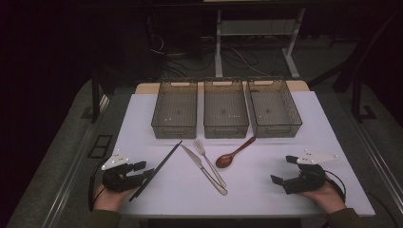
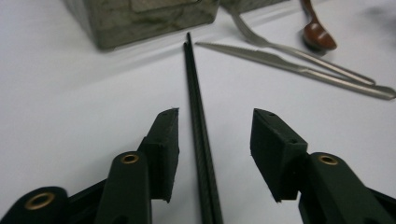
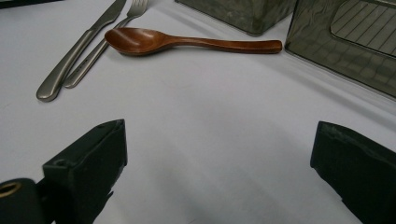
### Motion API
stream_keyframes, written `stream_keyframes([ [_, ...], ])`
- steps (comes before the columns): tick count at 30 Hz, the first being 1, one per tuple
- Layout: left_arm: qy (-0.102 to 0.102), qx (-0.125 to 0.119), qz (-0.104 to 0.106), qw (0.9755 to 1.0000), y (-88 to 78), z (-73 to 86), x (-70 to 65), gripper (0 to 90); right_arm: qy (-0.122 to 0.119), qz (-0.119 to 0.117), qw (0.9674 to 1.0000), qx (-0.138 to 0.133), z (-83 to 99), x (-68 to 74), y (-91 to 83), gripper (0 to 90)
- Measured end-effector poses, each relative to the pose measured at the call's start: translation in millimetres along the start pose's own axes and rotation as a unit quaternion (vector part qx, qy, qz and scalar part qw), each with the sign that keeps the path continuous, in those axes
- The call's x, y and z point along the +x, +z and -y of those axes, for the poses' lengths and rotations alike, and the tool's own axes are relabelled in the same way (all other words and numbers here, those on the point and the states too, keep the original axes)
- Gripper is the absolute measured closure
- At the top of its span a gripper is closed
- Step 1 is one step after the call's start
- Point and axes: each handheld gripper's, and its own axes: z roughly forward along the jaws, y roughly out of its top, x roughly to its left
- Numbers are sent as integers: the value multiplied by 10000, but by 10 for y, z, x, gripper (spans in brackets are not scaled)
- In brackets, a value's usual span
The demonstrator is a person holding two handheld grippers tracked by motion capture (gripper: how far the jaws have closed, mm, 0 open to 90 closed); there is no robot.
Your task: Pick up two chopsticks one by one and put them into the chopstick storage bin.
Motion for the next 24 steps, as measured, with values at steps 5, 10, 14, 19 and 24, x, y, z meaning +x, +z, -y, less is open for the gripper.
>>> stream_keyframes([
  [5, -82, 43, -65, 9999, -38, 58, 21, 649, -9, 10, 10000, 9, 2, 7, -1, 33],
  [10, -91, 170, -31, 9998, -20, 121, 48, 728, -22, 16, 10000, 18, 2, 3, 3, 33],
  [14, -101, 273, 85, 9995, 8, 142, 67, 771, -23, 19, 10000, 34, 2, 3, 5, 33],
  [19, -51, 445, 117, 9989, 49, 159, 71, 793, -23, 24, 10000, 20, 3, 2, 3, 33],
  [24, -28, 524, 151, 9985, 75, 174, 77, 805, -18, 26, 10000, 21, 3, 2, 4, 33],
])
